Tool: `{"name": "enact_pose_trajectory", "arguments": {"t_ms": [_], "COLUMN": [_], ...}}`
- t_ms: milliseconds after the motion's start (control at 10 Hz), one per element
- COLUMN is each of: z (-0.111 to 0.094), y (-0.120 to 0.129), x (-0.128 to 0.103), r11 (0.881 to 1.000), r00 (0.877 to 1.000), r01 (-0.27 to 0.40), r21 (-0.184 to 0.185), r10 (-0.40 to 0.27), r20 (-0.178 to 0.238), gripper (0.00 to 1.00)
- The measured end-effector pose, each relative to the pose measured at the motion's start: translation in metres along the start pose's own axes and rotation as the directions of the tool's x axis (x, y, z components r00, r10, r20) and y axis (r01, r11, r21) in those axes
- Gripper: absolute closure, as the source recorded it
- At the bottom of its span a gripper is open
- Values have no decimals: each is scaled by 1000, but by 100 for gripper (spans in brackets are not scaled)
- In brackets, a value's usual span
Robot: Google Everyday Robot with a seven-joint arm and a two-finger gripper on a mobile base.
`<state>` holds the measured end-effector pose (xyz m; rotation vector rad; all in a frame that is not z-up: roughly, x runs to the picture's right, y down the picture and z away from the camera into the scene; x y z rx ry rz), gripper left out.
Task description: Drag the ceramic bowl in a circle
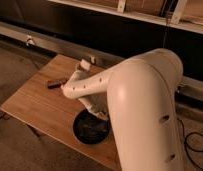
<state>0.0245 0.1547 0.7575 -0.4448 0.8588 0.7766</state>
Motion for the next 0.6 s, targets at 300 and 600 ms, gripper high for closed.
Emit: {"name": "enact_pose_trajectory", "arguments": {"t_ms": [300, 600], "z": [-10, -21], "y": [22, 45], "x": [-10, -25], "r11": [999, 995], "r00": [998, 994], "r01": [44, 85], "r21": [-21, -42], "r10": [-43, -82], "r20": [34, 69], "gripper": [100, 100]}}
